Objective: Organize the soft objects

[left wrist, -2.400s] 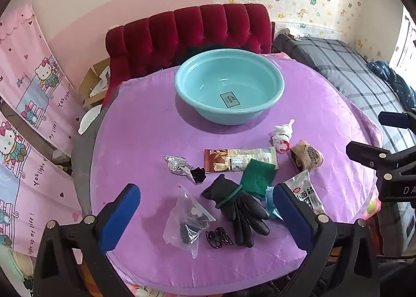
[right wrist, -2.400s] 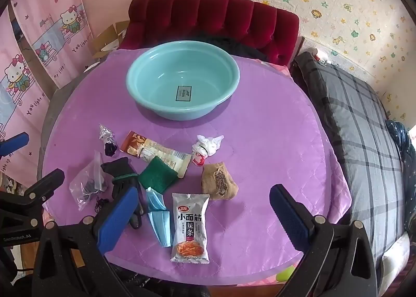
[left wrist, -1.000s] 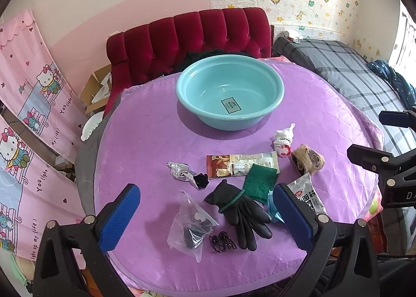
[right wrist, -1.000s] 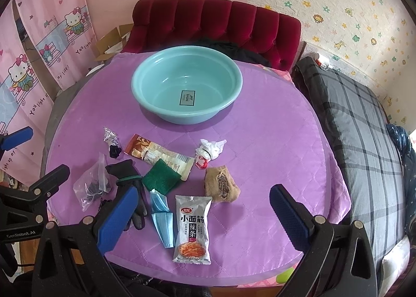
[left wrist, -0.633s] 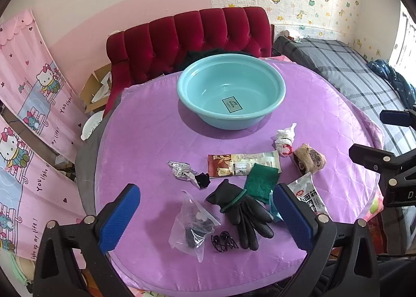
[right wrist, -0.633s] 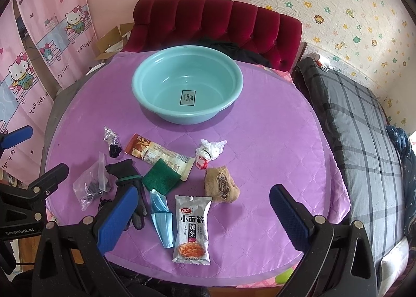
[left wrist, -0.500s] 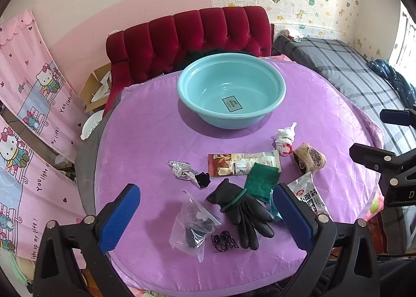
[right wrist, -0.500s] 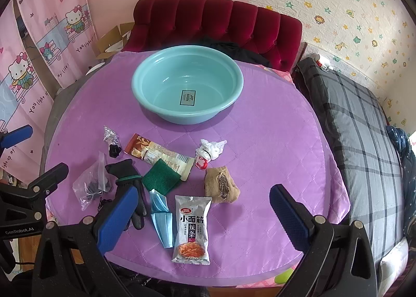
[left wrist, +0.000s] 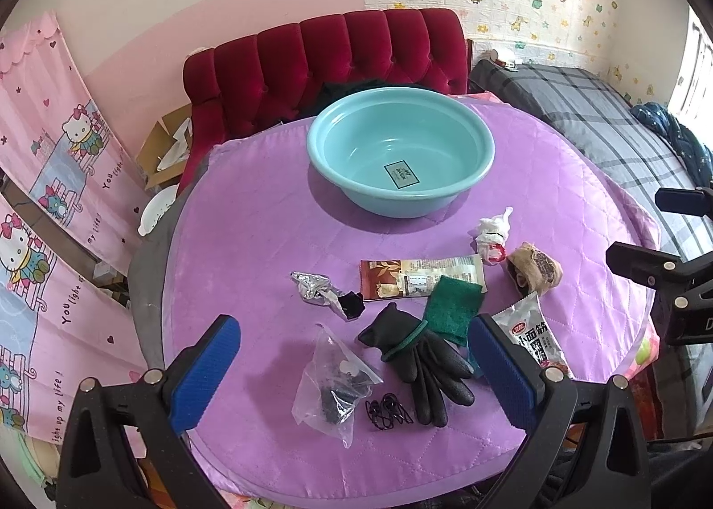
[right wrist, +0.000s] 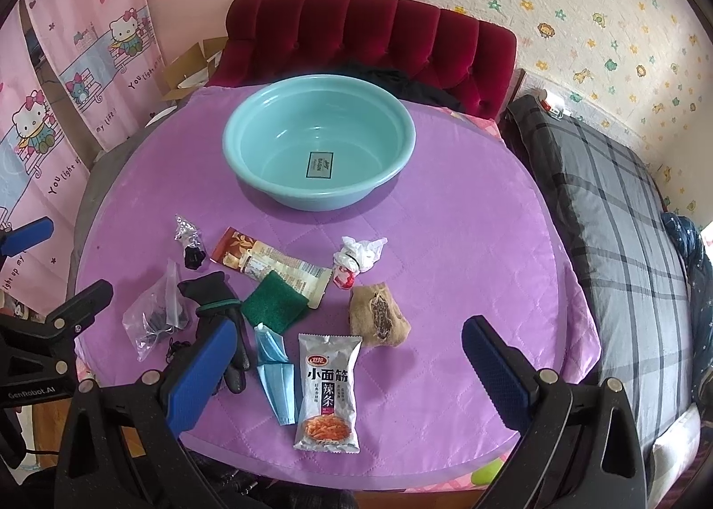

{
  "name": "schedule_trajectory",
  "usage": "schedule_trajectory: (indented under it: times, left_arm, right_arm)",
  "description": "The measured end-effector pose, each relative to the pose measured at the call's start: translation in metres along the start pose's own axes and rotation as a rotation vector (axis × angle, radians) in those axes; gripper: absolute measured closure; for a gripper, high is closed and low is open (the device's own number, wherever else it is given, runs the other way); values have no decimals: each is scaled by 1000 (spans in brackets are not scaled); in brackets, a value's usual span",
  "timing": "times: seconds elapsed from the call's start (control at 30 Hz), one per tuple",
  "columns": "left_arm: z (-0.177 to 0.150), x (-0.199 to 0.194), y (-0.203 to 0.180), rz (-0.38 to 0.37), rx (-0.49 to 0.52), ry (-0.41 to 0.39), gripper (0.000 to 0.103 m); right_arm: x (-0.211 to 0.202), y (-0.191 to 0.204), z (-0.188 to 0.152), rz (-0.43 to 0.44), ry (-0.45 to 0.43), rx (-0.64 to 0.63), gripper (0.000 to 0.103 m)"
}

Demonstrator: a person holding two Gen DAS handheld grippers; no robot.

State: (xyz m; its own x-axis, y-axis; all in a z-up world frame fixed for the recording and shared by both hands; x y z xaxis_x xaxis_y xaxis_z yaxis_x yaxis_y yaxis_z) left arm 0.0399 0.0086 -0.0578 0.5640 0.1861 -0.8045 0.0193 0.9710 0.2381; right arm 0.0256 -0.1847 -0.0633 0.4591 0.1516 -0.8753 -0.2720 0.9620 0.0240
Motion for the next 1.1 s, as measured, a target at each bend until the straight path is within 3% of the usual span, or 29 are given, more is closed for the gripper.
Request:
schedule_trajectory:
  times: [0.77,1.1]
  left_arm:
    - [-7,19,9,-29,16,33,0]
    - [-34,50,32,-46,-5,104,0]
  right_arm:
    - [6,-6,-2,0,6,22,0]
    - [23,-14,-15,-5,45,42,0]
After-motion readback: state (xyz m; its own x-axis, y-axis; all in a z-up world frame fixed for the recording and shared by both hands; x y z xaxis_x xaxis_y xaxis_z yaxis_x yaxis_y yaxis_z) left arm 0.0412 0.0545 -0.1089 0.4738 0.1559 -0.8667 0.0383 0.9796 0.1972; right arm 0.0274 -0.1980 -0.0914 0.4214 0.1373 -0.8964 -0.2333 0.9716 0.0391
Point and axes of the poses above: each gripper's, at about its wrist camera, not at the fingertips, and x roughly the way its jaws point, y to its left, z to its top, the point moved 7 cm from there along x, roughly the way its jaws point, and after that the axes turned 10 degrees about z, right-handed, at the moved point
